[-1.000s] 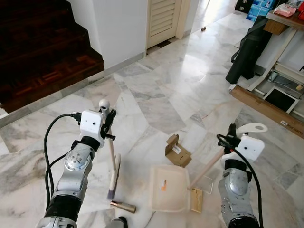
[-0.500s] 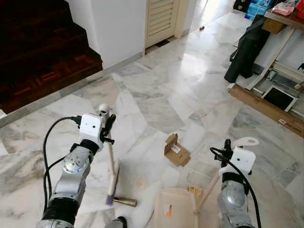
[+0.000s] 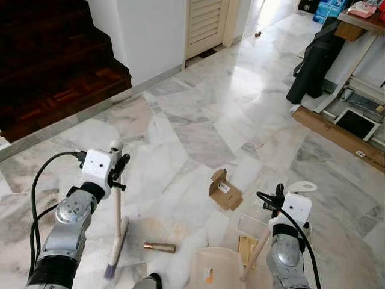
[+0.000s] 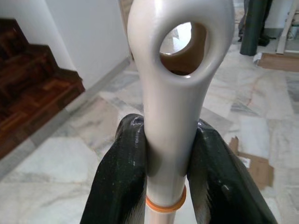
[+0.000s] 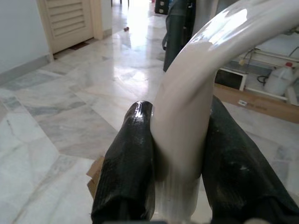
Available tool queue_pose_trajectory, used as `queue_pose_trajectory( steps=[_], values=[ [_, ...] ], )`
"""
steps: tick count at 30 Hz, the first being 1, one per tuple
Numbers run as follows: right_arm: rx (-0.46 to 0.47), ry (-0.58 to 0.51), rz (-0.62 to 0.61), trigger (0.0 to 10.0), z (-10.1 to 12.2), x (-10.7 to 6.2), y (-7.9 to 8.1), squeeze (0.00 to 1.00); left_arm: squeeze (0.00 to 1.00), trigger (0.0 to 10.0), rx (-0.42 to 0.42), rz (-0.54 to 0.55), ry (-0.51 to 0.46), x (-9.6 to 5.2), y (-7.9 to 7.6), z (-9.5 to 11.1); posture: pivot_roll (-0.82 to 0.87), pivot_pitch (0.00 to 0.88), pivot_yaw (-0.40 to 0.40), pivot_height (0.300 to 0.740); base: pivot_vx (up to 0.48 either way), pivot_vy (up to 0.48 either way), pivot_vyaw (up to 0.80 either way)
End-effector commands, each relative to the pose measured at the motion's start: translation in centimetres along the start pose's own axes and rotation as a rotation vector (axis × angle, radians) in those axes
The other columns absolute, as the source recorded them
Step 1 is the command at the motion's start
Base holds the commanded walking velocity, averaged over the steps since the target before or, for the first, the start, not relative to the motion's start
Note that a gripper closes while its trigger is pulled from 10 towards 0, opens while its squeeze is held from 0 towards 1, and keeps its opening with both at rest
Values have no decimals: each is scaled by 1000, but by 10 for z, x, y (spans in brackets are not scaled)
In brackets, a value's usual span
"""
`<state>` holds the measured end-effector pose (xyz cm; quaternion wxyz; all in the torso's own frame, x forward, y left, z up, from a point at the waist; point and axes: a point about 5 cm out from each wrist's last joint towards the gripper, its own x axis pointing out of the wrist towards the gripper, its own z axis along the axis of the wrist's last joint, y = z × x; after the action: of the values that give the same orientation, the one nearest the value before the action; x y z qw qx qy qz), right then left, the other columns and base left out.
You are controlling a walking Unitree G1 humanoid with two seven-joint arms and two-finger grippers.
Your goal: Sweep floor
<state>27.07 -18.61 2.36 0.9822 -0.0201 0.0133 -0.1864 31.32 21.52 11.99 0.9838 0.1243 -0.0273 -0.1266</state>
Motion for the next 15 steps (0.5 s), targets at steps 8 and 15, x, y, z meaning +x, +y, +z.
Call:
queue_pose_trajectory(
  steps=[8, 15],
  values=[
    [53, -34, -73, 10000, 7, 6, -4, 0, 0, 10000, -35, 2, -55, 14, -5, 8, 200, 213, -56, 740, 0, 0, 0],
    [24, -87, 28, 10000, 21, 15, 16, 0, 0, 10000, -58, -112, -38, 14, -16, 4, 197, 247, -67, 740, 0, 0, 0]
  ],
)
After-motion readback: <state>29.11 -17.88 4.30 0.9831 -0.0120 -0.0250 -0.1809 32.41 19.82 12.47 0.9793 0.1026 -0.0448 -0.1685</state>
